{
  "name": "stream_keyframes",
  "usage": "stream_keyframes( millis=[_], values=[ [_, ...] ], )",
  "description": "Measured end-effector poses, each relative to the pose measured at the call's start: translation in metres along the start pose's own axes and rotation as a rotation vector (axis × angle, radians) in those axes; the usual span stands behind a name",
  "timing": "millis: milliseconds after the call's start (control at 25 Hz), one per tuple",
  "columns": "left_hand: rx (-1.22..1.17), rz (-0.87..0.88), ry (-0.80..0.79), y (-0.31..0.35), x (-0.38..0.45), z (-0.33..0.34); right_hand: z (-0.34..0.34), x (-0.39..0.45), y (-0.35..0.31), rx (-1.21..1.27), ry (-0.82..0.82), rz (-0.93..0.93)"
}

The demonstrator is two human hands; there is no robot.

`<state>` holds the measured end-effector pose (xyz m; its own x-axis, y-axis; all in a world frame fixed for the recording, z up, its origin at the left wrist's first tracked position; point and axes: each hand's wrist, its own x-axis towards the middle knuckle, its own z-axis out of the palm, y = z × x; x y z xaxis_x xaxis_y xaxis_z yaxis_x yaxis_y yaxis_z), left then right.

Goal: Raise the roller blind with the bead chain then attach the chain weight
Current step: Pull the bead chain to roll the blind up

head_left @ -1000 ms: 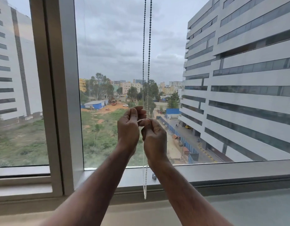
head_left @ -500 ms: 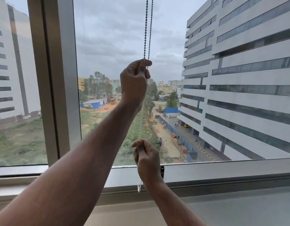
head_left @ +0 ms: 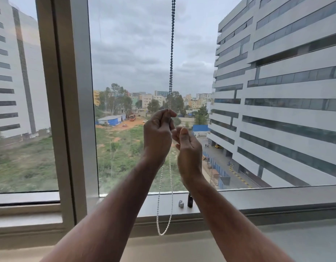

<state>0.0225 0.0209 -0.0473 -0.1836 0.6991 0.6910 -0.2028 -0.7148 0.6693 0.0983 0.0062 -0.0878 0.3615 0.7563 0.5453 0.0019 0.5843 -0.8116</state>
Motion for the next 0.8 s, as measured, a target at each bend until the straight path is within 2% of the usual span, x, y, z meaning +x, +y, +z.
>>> stream_keyframes(
  millis=[160,360,800],
  values=[
    [0.004,-0.009,0.018,-0.012,-0.010,-0.001,0.020,0.050,-0.065,0.097,-0.030,-0.138],
    [0.024,0.015,0.010,-0.013,-0.012,0.001,0.050,0.080,-0.122,0.183,-0.141,-0.155],
    [0.093,0.035,-0.053,-0.011,-0.022,0.004,0.044,0.077,-0.116,0.152,-0.068,-0.192]
  ],
)
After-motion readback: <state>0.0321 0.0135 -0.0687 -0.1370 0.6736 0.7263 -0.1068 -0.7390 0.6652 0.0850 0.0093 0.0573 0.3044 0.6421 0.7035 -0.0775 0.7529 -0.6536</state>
